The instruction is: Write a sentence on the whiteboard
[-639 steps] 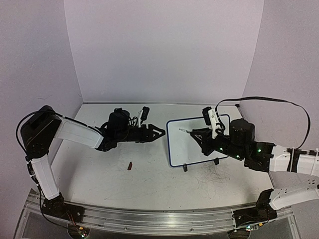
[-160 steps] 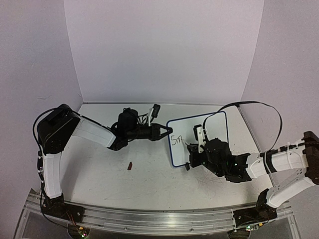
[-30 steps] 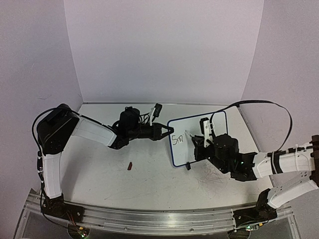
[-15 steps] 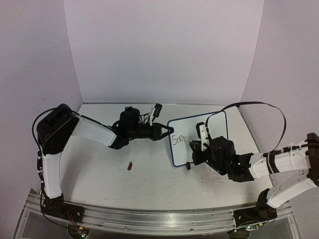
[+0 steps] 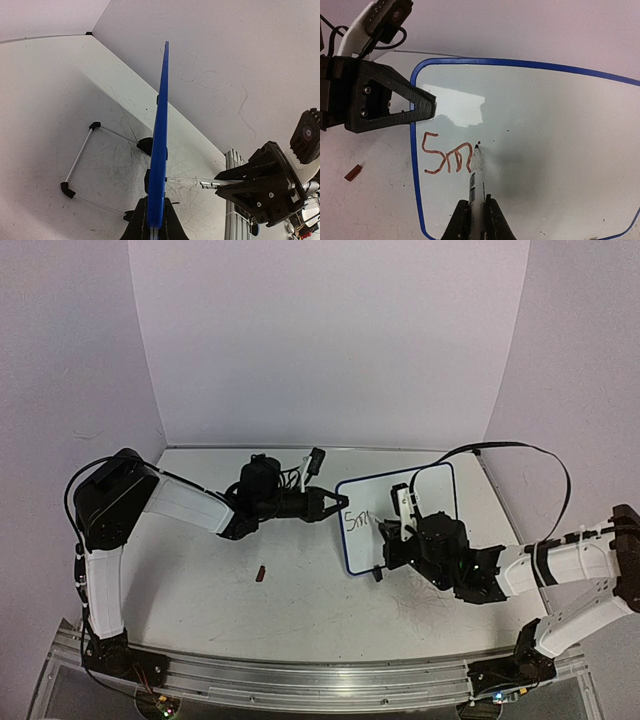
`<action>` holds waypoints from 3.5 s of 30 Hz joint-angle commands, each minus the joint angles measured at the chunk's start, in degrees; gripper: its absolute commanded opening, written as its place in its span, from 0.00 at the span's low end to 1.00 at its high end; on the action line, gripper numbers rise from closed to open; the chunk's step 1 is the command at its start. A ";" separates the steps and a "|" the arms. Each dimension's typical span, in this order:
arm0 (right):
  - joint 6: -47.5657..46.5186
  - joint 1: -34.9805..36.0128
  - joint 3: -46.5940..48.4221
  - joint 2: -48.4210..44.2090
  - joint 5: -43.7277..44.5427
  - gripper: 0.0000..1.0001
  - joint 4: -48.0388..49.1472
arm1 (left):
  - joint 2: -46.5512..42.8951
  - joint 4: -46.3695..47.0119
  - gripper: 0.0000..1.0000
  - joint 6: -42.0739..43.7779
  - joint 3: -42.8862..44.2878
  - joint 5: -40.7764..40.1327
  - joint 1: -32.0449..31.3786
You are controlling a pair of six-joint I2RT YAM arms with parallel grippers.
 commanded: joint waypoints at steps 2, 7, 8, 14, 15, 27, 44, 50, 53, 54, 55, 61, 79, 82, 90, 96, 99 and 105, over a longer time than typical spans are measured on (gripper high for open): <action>0.51 -0.15 1.56 0.77 1.32 0.00 -0.04 | -1.75 -0.92 0.00 1.23 -0.23 -0.62 0.17; 2.25 -0.15 0.21 -0.13 0.57 0.00 -1.85 | -1.80 -1.08 0.00 1.32 -0.17 -0.63 0.17; 2.56 -0.15 -0.02 -0.38 0.37 0.00 -2.19 | -1.75 -1.11 0.00 1.32 -0.06 -0.61 0.17; 4.39 -0.16 -1.25 -1.90 -0.84 0.00 -4.08 | -1.55 -1.29 0.00 1.12 0.55 -0.39 0.17; 4.55 -0.16 -1.40 -2.15 -0.89 0.00 -4.28 | -1.54 -1.29 0.00 1.08 0.61 -0.39 0.17; 5.16 -0.01 -1.14 -3.83 -2.05 0.00 -5.28 | -1.99 -1.46 0.00 1.06 0.16 -0.48 0.18; 0.86 -2.81 4.11 -2.79 -0.71 0.00 -2.04 | -2.35 -1.55 0.00 1.17 0.04 -0.47 0.17; 0.39 -2.96 4.69 -1.63 -1.90 0.00 -1.39 | -2.16 -1.49 0.00 1.33 0.20 -0.31 0.13; 0.18 -2.96 4.61 -1.48 -2.05 0.00 -1.09 | -2.19 -1.52 0.00 1.33 0.13 -0.28 0.14; 0.17 -2.96 4.65 -1.38 -2.11 0.00 -1.02 | -2.17 -1.50 0.00 1.33 0.13 -0.31 0.16; 0.20 -2.96 4.65 -1.24 -2.12 0.00 -1.01 | -2.15 -1.54 0.00 1.33 0.12 -0.30 0.17; 0.90 -2.97 4.09 -0.56 -1.32 0.00 -1.63 | -2.26 -1.64 0.00 1.40 0.12 -0.30 0.17; 4.80 -2.63 0.10 -2.88 -2.84 0.00 -5.53 | -2.11 -1.69 0.00 1.33 0.38 -0.33 0.17; 5.11 -2.53 -0.32 -3.11 -3.07 0.00 -5.74 | -2.27 -1.71 0.00 1.36 0.30 -0.37 0.16; 6.25 -1.80 -1.04 -3.11 -3.38 0.00 -6.55 | -2.55 -1.71 0.00 1.34 0.03 -0.48 0.17; 7.57 -1.20 -1.12 -3.04 -3.25 0.00 -7.63 | -2.65 -1.69 0.00 1.41 -0.14 -0.52 0.16; 8.29 -0.98 -1.12 -2.99 -3.00 0.00 -8.24 | -2.70 -1.69 0.00 1.41 -0.26 -0.54 0.16; 9.41 -0.72 -0.96 -3.33 -2.11 0.00 -9.63 | -2.89 -1.65 0.00 1.41 -0.48 -0.52 0.17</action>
